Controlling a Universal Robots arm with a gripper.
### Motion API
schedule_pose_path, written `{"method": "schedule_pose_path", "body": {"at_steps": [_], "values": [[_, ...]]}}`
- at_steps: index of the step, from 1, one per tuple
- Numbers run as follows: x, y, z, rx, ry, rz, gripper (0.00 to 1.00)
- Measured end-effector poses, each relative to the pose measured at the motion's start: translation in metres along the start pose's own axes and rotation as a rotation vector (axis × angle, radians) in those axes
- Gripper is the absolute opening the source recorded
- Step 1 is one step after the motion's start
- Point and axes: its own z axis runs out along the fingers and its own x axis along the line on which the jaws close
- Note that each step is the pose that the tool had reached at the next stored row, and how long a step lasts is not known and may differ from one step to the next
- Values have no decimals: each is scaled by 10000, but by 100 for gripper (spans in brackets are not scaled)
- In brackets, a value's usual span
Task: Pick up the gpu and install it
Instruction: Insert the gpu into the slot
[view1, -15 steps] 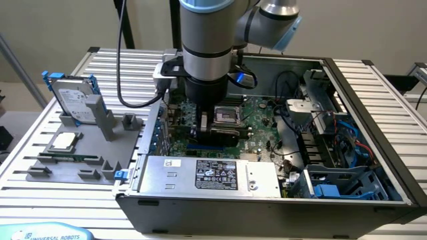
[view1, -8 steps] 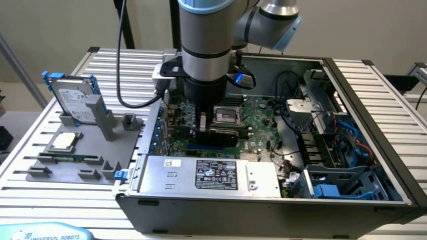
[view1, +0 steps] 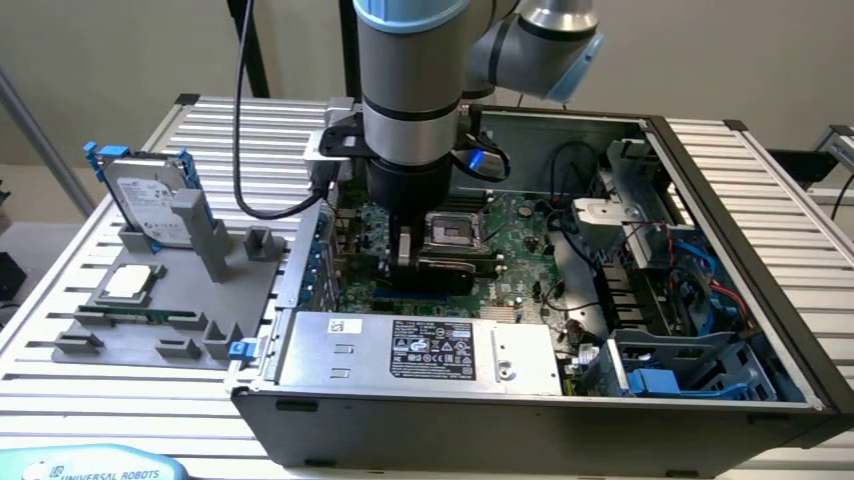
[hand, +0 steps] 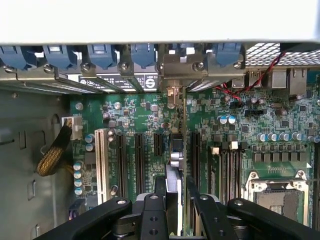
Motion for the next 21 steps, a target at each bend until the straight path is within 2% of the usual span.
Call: {"method": "schedule_pose_path", "body": {"at_steps": [10, 21], "values": [[-3, -1, 16, -39, -5, 0, 27], [-17, 10, -16, -39, -5, 0, 27]]}}
